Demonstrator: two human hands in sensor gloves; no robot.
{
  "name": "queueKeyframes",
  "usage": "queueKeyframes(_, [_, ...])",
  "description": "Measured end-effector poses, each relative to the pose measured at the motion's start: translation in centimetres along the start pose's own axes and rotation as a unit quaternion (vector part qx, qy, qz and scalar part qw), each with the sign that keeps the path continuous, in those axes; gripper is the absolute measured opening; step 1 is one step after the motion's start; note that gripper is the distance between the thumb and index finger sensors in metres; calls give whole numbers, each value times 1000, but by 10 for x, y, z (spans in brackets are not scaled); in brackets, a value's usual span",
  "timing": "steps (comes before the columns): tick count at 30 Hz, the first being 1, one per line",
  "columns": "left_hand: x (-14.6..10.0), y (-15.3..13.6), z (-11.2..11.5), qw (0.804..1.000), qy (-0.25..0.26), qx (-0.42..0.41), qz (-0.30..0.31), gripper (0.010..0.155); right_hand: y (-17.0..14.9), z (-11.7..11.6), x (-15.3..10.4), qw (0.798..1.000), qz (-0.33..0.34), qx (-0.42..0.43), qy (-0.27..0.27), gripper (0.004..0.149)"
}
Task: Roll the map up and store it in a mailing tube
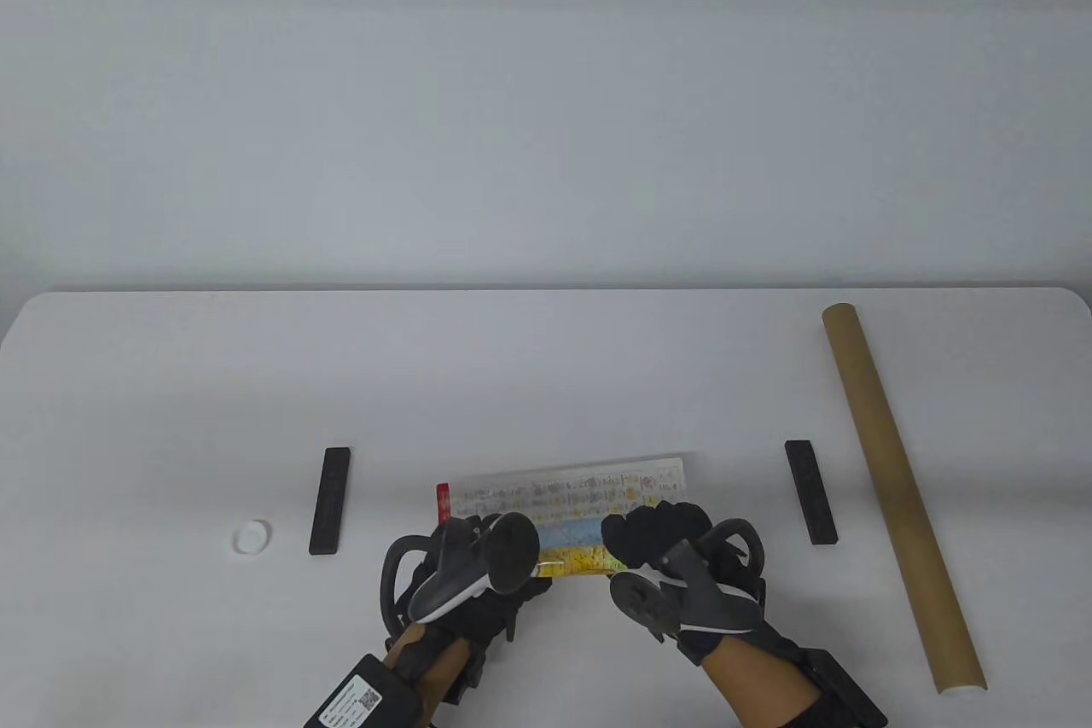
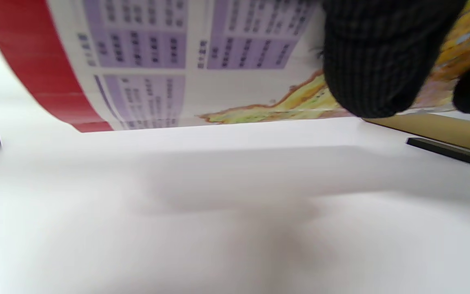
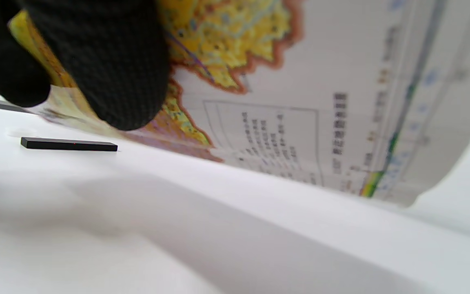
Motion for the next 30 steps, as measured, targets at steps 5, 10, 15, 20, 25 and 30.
queueKeyframes(5, [-5, 12, -13, 995, 80, 63, 20, 63, -11, -4, 3, 996, -4, 88, 28, 51])
queueKeyframes(10, [-6, 12, -18, 990, 114, 78, 19, 60, -15, -8, 5, 990, 10, 137, 43, 52])
queueKeyframes(15, [-2, 7, -12, 996, 78, 45, 0, 55, -9, -1, 0, 998, 0, 60, 5, 57])
queueKeyframes(20, [3, -2, 0, 999, 4, -23, -31, 53, -2, 4, -3, 1000, -10, -10, -14, 62])
queueKeyframes(25, [5, -7, 8, 996, -45, -67, -42, 52, -1, 4, -3, 1000, -9, -22, -16, 60])
queueKeyframes(30, [1, -1, 4, 999, -4, -39, -25, 55, -4, 1, 0, 1000, -8, 4, 23, 51])
Point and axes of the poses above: the tracker on the back of each hand, its own y axis roughly to the thumb side, its own x axis roughly from the wrist to the fingertips, z = x × y, the point moved 3 cm from there along x, roughly from the wrist to the fingertips, and after that the axes turned 13 degrees about y, right-handed, at the moved point
